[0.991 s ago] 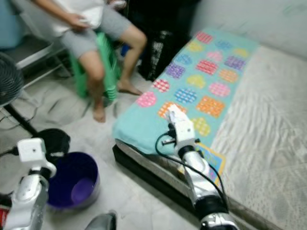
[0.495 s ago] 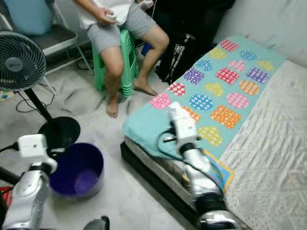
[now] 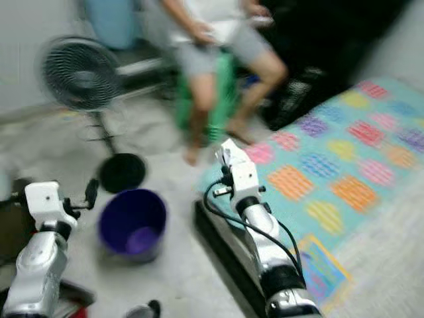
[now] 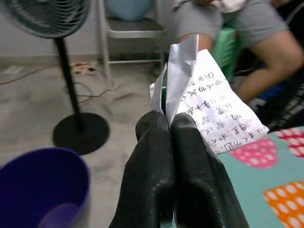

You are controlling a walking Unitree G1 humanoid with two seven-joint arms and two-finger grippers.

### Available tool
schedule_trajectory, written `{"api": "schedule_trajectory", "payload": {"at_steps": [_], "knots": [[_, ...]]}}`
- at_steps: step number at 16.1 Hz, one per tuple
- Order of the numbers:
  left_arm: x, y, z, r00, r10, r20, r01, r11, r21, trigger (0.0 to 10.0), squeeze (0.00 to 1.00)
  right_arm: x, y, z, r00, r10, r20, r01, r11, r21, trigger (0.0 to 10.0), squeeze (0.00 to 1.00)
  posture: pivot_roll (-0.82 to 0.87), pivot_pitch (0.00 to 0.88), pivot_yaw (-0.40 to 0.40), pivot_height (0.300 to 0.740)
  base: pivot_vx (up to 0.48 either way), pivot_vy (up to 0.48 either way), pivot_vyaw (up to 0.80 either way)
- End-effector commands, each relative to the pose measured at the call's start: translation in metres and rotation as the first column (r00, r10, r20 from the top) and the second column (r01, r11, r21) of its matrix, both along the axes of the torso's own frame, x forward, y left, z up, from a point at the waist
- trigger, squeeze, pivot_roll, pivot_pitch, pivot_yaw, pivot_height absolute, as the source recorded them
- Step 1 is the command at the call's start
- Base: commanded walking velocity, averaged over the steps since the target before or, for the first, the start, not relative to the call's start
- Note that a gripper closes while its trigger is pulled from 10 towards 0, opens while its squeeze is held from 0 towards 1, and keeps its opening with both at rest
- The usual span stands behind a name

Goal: Clean up the room

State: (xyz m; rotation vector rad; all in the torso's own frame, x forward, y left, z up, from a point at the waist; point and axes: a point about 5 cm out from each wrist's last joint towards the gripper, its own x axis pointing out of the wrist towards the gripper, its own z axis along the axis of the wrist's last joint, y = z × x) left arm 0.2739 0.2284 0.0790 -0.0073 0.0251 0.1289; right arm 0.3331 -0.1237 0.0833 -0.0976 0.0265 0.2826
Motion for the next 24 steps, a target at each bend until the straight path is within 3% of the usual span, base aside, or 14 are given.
{"api": "schedule_trajectory", "payload": {"at_steps": [1, 6, 12, 24], "knots": [[-0.0009, -0.0018, -0.0019, 1.0, -0.013, -0.011, 0.013, 1.0, 0.004, 10.0, 0.0, -0.001, -0.0063, -0.0034, 1.0, -0.015, -0.015, 0.015, 1.0, -0.007, 10.0, 0.0, 0.06, 0.128, -0.075, 0.74, 0.0, 0.0, 0.71], [0.0004, -0.0033, -0.0012, 1.0, -0.024, -0.007, 0.024, 1.0, 0.001, 10.0, 0.0, -0.0002, -0.0059, -0.0033, 1.0, -0.017, -0.016, 0.017, 1.0, 0.0, 10.0, 0.0, 0.06, 0.13, -0.074, 0.74, 0.0, 0.0, 0.65], [0.0015, -0.0071, 0.0014, 0.998, -0.057, 0.02, 0.058, 0.998, -0.01, 10.0, 0.0, 0.0004, -0.0066, -0.0023, 1.0, -0.018, -0.012, 0.018, 1.0, 0.001, 10.0, 0.0, 0.06, 0.128, -0.075, 0.74, 0.0, 0.0, 0.0], [0.0032, -0.0076, 0.0013, 0.998, -0.067, 0.02, 0.067, 0.998, -0.017, 10.0, 0.0, 0.0013, -0.0065, -0.0014, 1.0, -0.016, -0.01, 0.016, 1.0, -0.003, 10.0, 0.0, 0.06, 0.13, -0.075, 0.74, 0.279, 0.0, 0.0]]}}
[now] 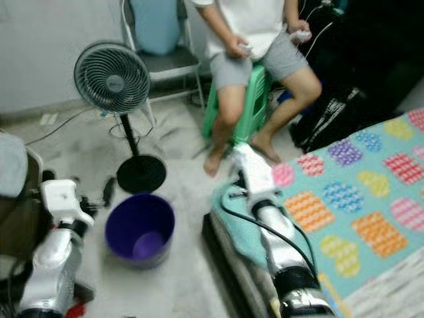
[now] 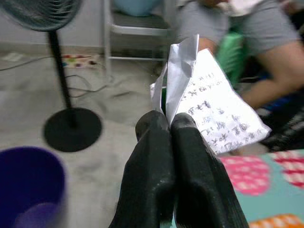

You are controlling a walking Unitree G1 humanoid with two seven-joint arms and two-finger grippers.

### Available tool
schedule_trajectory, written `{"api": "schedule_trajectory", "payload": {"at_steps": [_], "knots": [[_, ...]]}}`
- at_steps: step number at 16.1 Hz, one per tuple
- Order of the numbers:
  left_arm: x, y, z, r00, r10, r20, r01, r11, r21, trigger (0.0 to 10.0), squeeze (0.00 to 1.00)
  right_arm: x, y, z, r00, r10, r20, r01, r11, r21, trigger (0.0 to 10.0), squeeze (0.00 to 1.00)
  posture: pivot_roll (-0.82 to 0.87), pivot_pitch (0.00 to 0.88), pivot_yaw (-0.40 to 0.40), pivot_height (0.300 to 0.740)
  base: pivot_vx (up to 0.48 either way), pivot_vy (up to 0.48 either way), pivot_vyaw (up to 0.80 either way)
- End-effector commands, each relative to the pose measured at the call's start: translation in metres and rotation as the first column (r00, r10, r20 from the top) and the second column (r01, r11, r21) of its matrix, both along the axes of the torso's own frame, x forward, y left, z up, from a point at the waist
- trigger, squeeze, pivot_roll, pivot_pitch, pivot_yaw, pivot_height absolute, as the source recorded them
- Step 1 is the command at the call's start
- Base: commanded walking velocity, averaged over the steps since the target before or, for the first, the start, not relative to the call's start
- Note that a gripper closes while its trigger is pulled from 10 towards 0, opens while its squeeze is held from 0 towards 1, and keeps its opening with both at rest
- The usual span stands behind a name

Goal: Clean up the room

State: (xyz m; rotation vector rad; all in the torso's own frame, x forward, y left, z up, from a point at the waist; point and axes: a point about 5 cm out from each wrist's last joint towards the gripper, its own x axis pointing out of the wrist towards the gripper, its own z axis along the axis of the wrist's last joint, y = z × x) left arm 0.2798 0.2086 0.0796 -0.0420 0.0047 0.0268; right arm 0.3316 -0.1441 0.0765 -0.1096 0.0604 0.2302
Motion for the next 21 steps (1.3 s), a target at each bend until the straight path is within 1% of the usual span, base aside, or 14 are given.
{"api": "schedule_trajectory", "payload": {"at_steps": [1, 2, 4, 7, 17, 21], "knots": [[-0.0026, 0.0121, 0.0006, 0.999, 0.035, -0.003, -0.035, 0.999, 0.017, 10.0, 0.0, 0.0028, 0.014, 0.0056, 0.999, 0.038, 0.02, -0.038, 0.999, 0.013, 10.0, 0.0, 0.06, 0.13, -0.075, 0.74, 0.285, 0.0, 0.0], [-0.0026, 0.0121, 0.0007, 0.999, 0.034, -0.003, -0.034, 0.999, 0.017, 10.0, 0.0, 0.0028, 0.0141, 0.0057, 0.999, 0.038, 0.021, -0.039, 0.999, 0.013, 10.0, 0.0, 0.06, 0.13, -0.075, 0.74, 0.281, 0.0, 0.0], [-0.0017, 0.0137, -0.001, 0.999, 0.047, -0.02, -0.046, 0.999, 0.022, 10.0, 0.0, 0.0032, 0.0144, 0.006, 0.999, 0.037, 0.021, -0.037, 0.999, 0.016, 10.0, 0.0, 0.06, 0.132, -0.075, 0.74, 0.0, 0.0, 0.0], [-0.0013, 0.0138, -0.0009, 0.999, 0.05, -0.021, -0.049, 0.998, 0.031, 10.0, 0.0, 0.0031, 0.0146, 0.0061, 0.999, 0.038, 0.023, -0.038, 0.999, 0.016, 10.0, 0.0, 0.06, 0.134, -0.073, 0.74, 0.0, 0.0, 0.0], [0.0003, 0.0137, -0.0011, 0.998, 0.05, -0.025, -0.049, 0.998, 0.035, 10.0, 0.0, 0.0037, 0.0157, 0.0066, 0.999, 0.039, 0.024, -0.04, 0.999, 0.015, 10.0, 0.0, 0.06, 0.134, -0.071, 0.74, 0.0, 0.0, 0.8], [0.002, 0.0128, -0.0009, 0.999, 0.043, -0.023, -0.043, 0.999, 0.028, 10.0, 0.0, 0.0048, 0.0157, 0.0072, 0.999, 0.038, 0.025, -0.038, 0.999, 0.014, 10.0, 0.0, 0.06, 0.129, -0.068, 0.74, 0.0, 0.0, 0.59]]}}
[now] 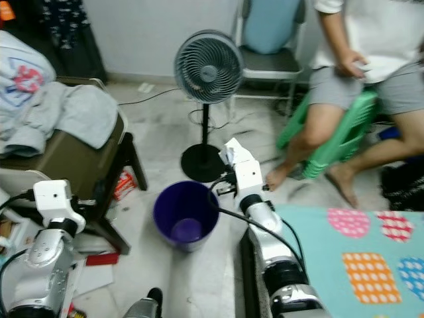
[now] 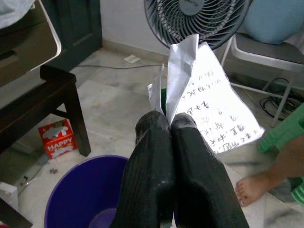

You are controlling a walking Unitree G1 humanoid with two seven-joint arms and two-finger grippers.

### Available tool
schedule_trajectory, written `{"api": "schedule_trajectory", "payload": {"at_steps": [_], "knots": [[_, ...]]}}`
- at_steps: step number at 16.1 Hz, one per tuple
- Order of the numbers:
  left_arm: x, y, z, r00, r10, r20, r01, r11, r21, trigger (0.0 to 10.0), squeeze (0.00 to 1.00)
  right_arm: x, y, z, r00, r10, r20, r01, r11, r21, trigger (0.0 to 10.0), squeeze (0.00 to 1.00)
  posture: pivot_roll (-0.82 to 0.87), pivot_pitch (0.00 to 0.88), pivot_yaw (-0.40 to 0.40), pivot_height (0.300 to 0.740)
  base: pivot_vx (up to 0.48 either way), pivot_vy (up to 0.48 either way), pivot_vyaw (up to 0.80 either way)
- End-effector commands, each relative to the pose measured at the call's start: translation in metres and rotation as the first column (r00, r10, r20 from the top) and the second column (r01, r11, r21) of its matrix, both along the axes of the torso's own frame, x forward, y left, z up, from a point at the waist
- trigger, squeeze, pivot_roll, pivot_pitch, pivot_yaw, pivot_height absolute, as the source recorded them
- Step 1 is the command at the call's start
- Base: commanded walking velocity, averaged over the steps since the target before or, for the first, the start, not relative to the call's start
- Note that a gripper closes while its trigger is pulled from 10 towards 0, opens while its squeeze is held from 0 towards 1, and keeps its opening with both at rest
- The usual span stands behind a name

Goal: Clean up the room

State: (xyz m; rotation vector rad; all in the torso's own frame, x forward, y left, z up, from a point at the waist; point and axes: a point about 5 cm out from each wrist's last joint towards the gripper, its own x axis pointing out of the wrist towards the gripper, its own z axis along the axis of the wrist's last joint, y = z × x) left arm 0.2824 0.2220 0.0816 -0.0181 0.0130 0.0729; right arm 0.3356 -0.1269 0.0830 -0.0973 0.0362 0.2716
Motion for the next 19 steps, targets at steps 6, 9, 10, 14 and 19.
{"api": "schedule_trajectory", "payload": {"at_steps": [6, 9, 10, 14, 19], "knots": [[0.0001, -0.0019, -0.0023, 1.0, -0.013, -0.008, 0.013, 1.0, 0.004, 10.0, 0.0, 0.0008, -0.0012, 0.0007, 1.0, 0.0, 0.007, 0.001, 1.0, -0.009, 10.0, 0.0, 0.06, 0.121, -0.068, 0.74, 0.0, 0.0, 0.4], [-0.0003, -0.0021, -0.0027, 1.0, -0.02, -0.009, 0.02, 1.0, 0.004, 10.0, 0.0, 0.0003, -0.0011, 0.0001, 1.0, -0.002, 0.006, 0.002, 1.0, -0.004, 10.0, 0.0, 0.06, 0.12, -0.068, 0.74, 0.0, 0.0, 0.27], [-0.0005, -0.0021, -0.0028, 1.0, -0.022, -0.009, 0.022, 1.0, 0.004, 10.0, 0.0, 0.0, -0.0008, 0.0, 1.0, -0.001, 0.006, 0.001, 1.0, -0.003, 10.0, 0.0, 0.06, 0.119, -0.068, 0.74, 0.0, 0.0, 0.0], [-0.0013, -0.0021, -0.0031, 1.0, -0.029, -0.008, 0.029, 1.0, 0.002, 10.0, 0.0, -0.0007, 0.0005, -0.0006, 1.0, 0.007, 0.006, -0.007, 1.0, -0.011, 10.0, 0.0, 0.06, 0.123, -0.066, 0.74, 0.0, 0.0, 0.4], [-0.0016, -0.0019, -0.0029, 0.999, -0.035, -0.01, 0.035, 0.999, -0.001, 10.0, 0.0, -0.0006, -0.0001, -0.0009, 1.0, -0.003, -0.001, 0.003, 1.0, 0.004, 10.0, 0.0, 0.06, 0.134, -0.064, 0.74, 0.0, 0.0, 0.24]]}}
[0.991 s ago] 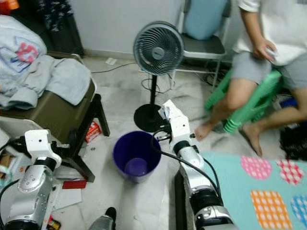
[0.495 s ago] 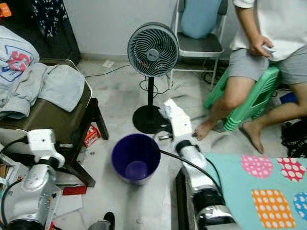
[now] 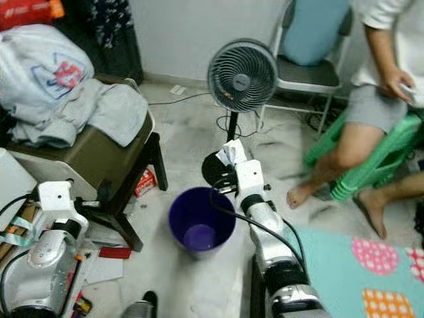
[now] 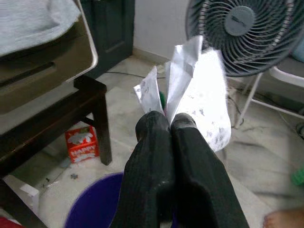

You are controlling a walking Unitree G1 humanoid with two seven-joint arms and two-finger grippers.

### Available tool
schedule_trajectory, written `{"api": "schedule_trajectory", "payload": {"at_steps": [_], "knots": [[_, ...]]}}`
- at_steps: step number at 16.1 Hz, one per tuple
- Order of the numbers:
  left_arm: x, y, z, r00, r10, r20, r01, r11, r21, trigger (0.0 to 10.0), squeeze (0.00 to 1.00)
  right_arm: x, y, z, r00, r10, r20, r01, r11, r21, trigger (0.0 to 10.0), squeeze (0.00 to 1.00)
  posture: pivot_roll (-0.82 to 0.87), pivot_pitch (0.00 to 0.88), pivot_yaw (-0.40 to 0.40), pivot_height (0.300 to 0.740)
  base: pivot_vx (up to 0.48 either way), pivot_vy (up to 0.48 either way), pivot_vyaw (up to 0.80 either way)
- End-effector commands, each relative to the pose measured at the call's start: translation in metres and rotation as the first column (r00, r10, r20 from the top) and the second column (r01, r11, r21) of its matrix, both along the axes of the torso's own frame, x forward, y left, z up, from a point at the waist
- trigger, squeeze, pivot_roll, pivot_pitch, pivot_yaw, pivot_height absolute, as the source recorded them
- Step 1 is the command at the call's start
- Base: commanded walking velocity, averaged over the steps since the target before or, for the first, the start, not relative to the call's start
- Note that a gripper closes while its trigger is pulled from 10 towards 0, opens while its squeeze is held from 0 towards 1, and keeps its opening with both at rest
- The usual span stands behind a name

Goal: Clean up the room

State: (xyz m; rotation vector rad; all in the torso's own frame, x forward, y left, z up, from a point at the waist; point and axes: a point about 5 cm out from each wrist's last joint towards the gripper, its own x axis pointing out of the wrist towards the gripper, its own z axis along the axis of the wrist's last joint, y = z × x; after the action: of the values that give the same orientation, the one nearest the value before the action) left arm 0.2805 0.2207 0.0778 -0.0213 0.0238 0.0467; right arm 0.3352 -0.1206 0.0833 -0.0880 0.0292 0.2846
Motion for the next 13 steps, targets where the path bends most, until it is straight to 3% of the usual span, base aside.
{"api": "schedule_trajectory", "payload": {"at_steps": [1, 6, 13], "knots": [[0.0005, -0.0007, 0.0011, 1.0, -0.011, 0.002, 0.011, 1.0, 0.001, 10.0, 0.0, 0.0, -0.0067, -0.0013, 1.0, -0.018, -0.008, 0.018, 1.0, -0.005, 10.0, 0.0, 0.06, 0.134, -0.064, 0.74, 0.0, 0.0, 0.0], [0.0006, -0.0014, 0.0017, 1.0, -0.018, 0.009, 0.018, 1.0, -0.008, 10.0, 0.0, 0.0002, -0.007, -0.0015, 1.0, -0.022, -0.011, 0.022, 1.0, -0.002, 10.0, 0.0, 0.06, 0.138, -0.064, 0.74, 0.0, 0.0, 0.0], [0.0012, -0.001, 0.0023, 1.0, -0.02, 0.012, 0.02, 1.0, -0.013, 10.0, 0.0, 0.0008, -0.0073, -0.0007, 1.0, -0.023, -0.008, 0.023, 1.0, -0.008, 10.0, 0.0, 0.05, 0.143, -0.064, 0.74, 0.261, 0.0, 0.0]]}}
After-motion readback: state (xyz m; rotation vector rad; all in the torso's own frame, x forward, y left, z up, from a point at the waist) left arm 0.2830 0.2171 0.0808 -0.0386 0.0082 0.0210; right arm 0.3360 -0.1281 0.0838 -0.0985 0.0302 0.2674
